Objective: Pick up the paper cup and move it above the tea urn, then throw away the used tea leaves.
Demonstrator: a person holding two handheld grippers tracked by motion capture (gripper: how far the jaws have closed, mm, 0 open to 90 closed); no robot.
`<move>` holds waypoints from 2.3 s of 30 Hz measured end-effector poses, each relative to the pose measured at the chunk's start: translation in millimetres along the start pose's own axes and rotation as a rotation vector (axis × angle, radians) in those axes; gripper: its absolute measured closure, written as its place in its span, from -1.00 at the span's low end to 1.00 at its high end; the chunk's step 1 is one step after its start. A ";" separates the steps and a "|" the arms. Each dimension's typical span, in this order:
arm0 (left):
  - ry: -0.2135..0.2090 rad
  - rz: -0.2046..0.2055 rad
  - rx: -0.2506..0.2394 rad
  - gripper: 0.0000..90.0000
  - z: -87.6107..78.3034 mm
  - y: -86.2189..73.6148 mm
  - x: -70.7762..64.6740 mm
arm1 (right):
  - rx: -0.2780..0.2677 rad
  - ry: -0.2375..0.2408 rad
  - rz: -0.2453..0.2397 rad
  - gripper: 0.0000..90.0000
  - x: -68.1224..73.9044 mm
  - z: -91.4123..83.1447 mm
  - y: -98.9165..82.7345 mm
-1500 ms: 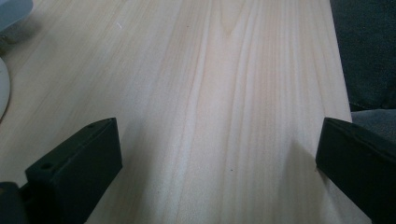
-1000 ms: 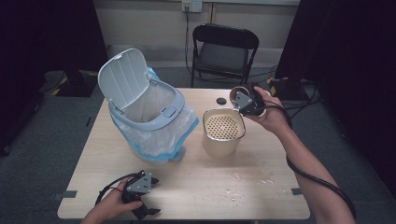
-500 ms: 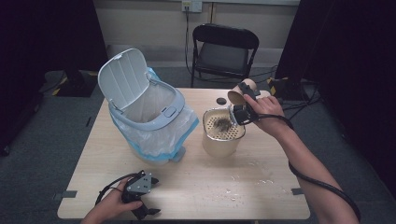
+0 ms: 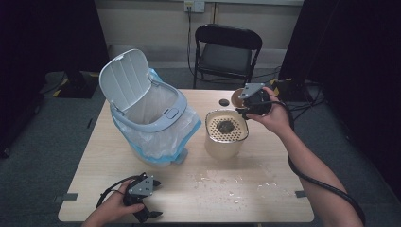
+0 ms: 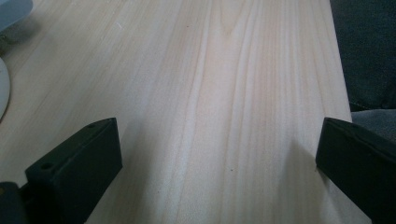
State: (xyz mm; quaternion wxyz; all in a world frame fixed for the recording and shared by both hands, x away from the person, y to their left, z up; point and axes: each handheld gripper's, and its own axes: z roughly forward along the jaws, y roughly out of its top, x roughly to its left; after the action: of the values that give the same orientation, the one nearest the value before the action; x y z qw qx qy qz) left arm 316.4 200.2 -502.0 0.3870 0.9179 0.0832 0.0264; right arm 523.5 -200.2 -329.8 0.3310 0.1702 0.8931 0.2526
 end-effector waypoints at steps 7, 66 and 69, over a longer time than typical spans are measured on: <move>0.000 0.000 -0.001 -1.00 0.0 0.0 0.0 | -0.044 0.128 0.201 -0.37 -8.5 -4.6 -3.8; -0.002 0.004 -0.003 -1.00 0.1 -0.3 0.4 | -0.106 0.332 0.278 -0.39 -7.0 -40.8 66.3; -0.003 0.005 -0.004 -1.00 0.2 -0.3 0.4 | -0.107 0.339 0.272 -0.39 -6.9 -42.3 72.5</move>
State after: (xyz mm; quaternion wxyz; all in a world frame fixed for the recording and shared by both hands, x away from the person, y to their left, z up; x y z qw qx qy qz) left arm 316.7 200.3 -502.3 0.3889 0.9174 0.0804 0.0263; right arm 509.8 -158.8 -257.8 0.1477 0.2266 0.8901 0.3669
